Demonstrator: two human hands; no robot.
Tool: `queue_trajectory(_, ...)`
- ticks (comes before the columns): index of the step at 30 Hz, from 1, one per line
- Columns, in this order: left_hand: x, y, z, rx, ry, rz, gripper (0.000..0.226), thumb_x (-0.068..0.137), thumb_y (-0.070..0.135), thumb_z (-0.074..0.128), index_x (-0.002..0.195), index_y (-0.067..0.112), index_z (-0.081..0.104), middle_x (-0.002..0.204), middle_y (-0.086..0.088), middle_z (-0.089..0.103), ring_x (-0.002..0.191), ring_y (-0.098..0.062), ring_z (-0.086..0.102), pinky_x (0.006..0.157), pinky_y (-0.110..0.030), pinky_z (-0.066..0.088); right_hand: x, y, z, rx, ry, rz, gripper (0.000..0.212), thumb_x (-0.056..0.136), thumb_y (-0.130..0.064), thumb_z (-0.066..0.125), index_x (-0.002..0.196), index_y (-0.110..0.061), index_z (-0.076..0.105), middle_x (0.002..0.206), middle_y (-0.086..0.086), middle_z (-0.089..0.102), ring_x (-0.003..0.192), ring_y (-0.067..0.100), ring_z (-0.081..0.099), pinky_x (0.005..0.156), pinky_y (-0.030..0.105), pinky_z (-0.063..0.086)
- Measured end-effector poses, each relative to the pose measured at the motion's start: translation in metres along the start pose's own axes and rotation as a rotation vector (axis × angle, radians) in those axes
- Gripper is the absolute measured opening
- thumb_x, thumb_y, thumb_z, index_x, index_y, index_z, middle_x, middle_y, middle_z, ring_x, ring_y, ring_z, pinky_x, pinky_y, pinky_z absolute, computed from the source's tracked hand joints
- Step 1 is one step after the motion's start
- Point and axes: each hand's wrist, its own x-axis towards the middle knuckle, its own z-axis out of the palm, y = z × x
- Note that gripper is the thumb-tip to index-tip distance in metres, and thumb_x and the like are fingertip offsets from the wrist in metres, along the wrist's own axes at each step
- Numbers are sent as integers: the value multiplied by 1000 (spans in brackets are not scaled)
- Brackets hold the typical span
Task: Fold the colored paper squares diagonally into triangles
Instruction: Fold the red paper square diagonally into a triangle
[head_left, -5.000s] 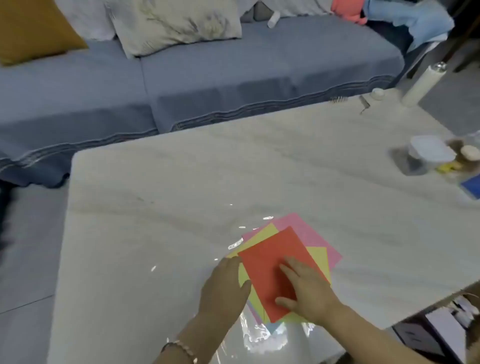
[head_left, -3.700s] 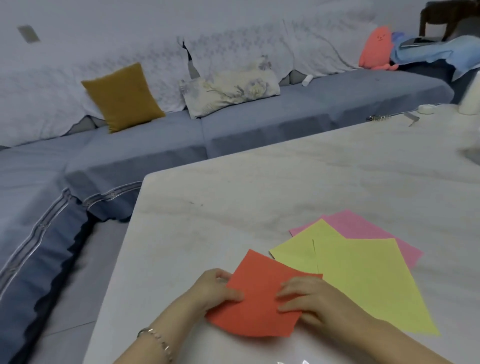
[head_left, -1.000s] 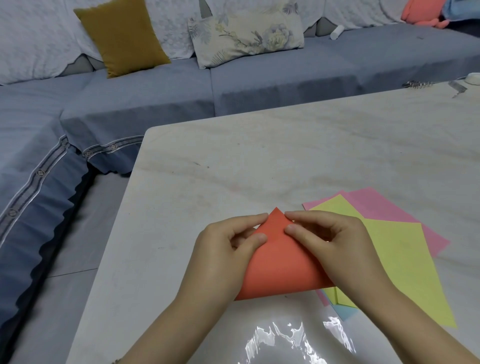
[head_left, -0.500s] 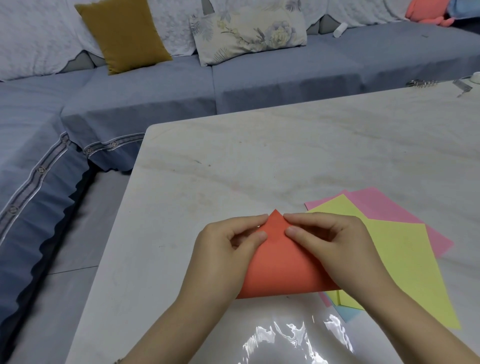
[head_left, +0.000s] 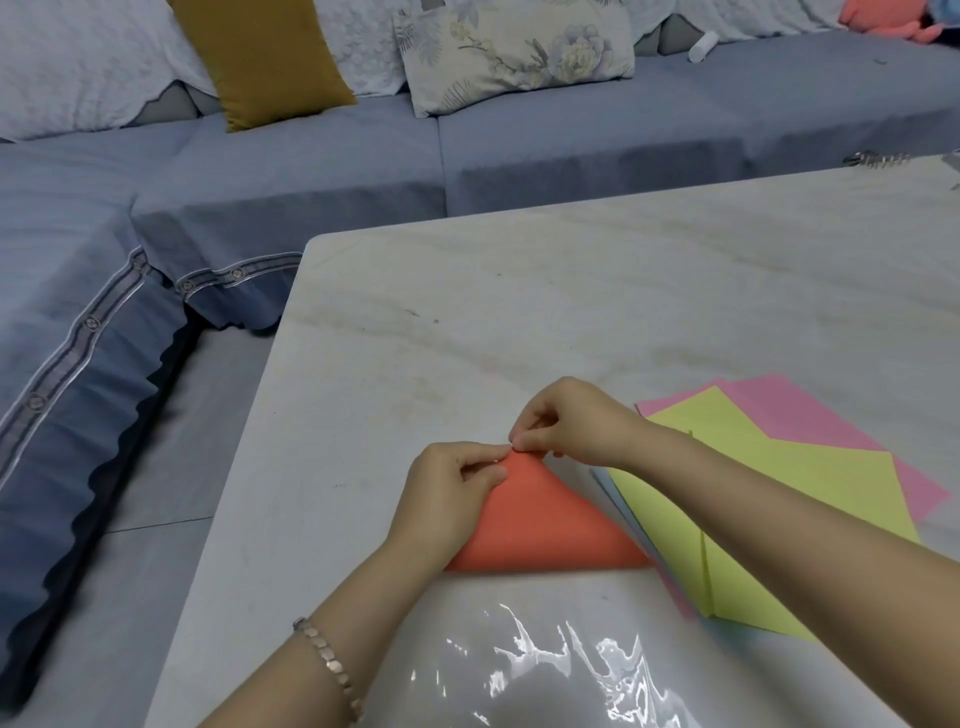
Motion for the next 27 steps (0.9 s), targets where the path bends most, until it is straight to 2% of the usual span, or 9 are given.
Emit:
queue_trajectory(6,17,-23,3,71,-1,-23,24,84,6,62,106,13,70,104,0,70,88,-6,61,72,1,39,22,7,13,-151,-70,-9,9,83,-8,62,86,-6,71,63,-12,58,59,0,54,52,4,39)
queue_trajectory(9,19,-32,7,116,-2,-14,25,86,7,59,108,14,69,106,0,70,88,-7,60,71,0,39,24,14,24,-232,-56,-19,13,86,-11,57,89,-8,69,81,-4,65,72,6,53,66,17,41)
queue_trajectory(11,17,-38,13,204,14,23,27,88,10,57,112,15,67,109,0,68,93,-9,59,77,-7,39,23,19,31,-281,-33,-33,15,86,-12,53,89,-10,68,96,2,68,82,10,53,74,24,42)
queue_trajectory(14,7,-47,20,371,40,122,32,90,13,52,120,17,60,116,0,59,106,-15,52,90,-17,36,18,25,37,-322,-24,-52,18,87,-13,49,89,-11,66,101,5,68,92,19,57,82,31,44)
queue_trajectory(16,-1,-51,24,477,75,232,32,87,17,49,116,15,63,118,-3,58,109,-20,54,95,-21,37,16,28,39,-341,-14,-66,19,88,-13,47,90,-11,66,101,5,67,94,21,57,84,33,44)
queue_trajectory(20,-20,-68,32,531,0,428,36,83,23,41,100,11,70,115,-6,66,101,-19,64,92,-23,45,17,30,41,-379,-6,-95,20,89,-13,47,92,-10,66,103,6,66,96,23,56,85,33,42)
queue_trajectory(23,-28,-80,34,540,-66,528,35,85,20,41,107,13,67,122,-6,63,113,-20,59,99,-30,37,17,30,43,-384,14,-100,20,89,-13,48,94,-10,67,104,6,66,97,23,56,86,33,42)
queue_trajectory(27,-40,-88,32,632,-31,663,35,80,16,42,112,23,55,122,-7,63,115,-19,57,102,-37,34,17,31,45,-383,32,-94,20,90,-13,47,94,-11,66,104,6,65,98,22,56,86,33,42)
